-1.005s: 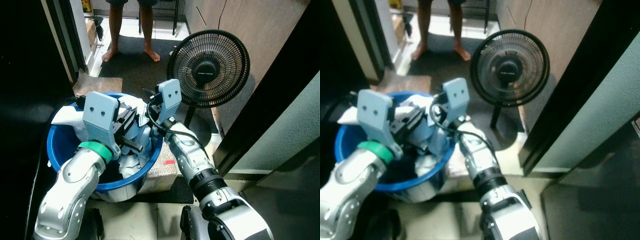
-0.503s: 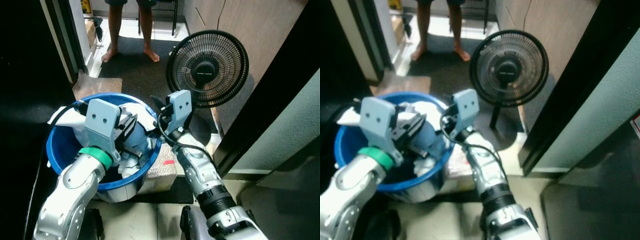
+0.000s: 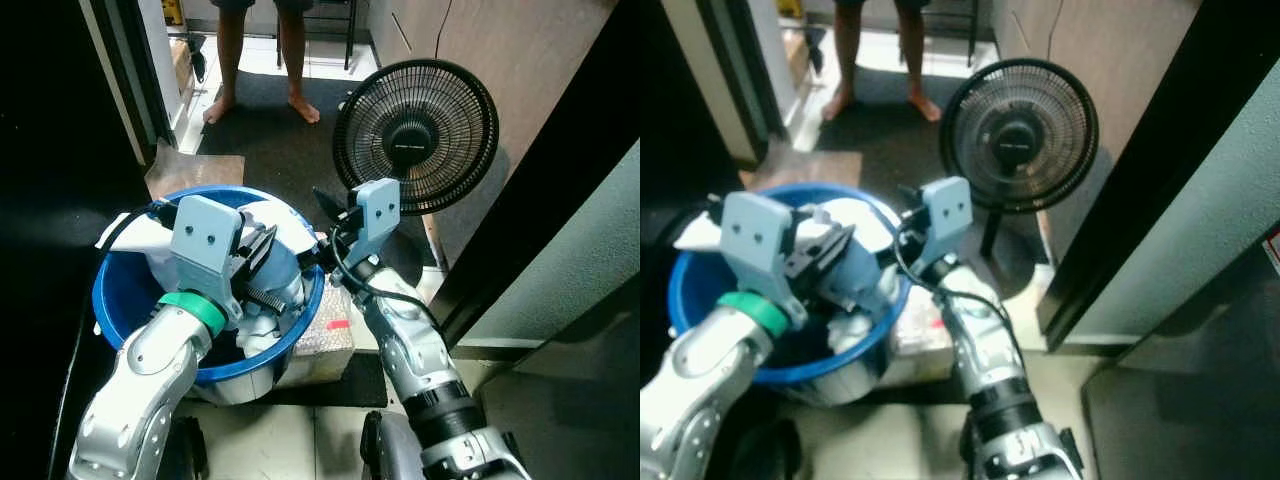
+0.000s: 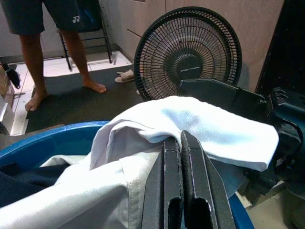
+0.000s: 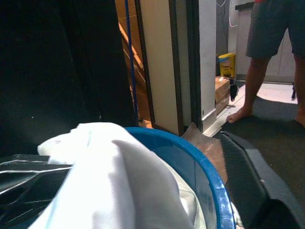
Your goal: Clothes washing
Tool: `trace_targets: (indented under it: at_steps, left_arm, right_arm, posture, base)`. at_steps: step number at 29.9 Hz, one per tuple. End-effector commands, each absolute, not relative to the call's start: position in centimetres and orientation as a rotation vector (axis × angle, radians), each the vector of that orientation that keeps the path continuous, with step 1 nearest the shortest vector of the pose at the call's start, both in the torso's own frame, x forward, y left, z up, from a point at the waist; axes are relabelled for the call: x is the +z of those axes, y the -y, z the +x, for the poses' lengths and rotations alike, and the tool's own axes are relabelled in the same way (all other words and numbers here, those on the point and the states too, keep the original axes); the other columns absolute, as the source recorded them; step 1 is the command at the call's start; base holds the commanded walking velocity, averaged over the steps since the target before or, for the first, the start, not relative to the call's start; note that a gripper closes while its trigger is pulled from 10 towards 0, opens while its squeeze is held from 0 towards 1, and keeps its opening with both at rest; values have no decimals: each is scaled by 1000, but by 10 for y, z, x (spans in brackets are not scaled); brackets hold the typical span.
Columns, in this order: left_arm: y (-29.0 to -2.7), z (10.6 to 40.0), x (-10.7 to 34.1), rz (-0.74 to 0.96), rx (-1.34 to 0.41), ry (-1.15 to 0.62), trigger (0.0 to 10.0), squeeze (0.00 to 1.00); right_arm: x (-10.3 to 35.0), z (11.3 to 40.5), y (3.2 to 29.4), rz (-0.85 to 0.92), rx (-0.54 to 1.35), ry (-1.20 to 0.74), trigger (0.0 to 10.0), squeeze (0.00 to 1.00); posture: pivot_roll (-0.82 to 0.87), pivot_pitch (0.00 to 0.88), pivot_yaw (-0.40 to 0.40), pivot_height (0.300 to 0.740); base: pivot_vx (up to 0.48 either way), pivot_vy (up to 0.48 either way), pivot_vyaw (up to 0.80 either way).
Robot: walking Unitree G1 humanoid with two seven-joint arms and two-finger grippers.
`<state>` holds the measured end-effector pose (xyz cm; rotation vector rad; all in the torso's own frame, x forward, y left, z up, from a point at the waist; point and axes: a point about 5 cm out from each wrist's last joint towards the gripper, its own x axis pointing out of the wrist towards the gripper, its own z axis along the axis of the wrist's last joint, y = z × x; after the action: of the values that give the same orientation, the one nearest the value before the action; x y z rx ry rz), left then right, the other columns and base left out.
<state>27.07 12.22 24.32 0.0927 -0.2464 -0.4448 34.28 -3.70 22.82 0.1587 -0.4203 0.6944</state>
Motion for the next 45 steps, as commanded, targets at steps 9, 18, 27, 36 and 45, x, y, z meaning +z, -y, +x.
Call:
trace_targets:
  at_steps: [9, 18, 27, 36, 45]
  left_arm:
    - [-120, 271, 236, 90, -453, 211, 10000, 0]
    - [-120, 271, 236, 89, -458, 212, 10000, 0]
    - [-120, 271, 236, 91, -457, 212, 10000, 0]
    - [-120, 272, 237, 94, -451, 230, 10000, 1000]
    - [-119, 271, 237, 89, -462, 229, 10000, 1000]
  right_arm:
    - [237, 338, 40, 187, 690, 451, 0, 0]
    - [241, 337, 43, 191, 686, 456, 0, 0]
    - [244, 335, 42, 197, 691, 461, 0, 0]
    - [251, 330, 43, 211, 703, 481, 10000, 0]
    - [253, 327, 48, 213, 700, 490, 10000, 0]
  posture:
    - [114, 135, -35, 505]
    - [111, 137, -34, 505]
    - [113, 137, -35, 505]
    - [110, 137, -35, 505]
    - [109, 137, -35, 505]
  base:
    - [0, 0, 0]
    - [0, 0, 0]
    - [0, 0, 0]
    - [0, 0, 0]
    - [0, 0, 0]
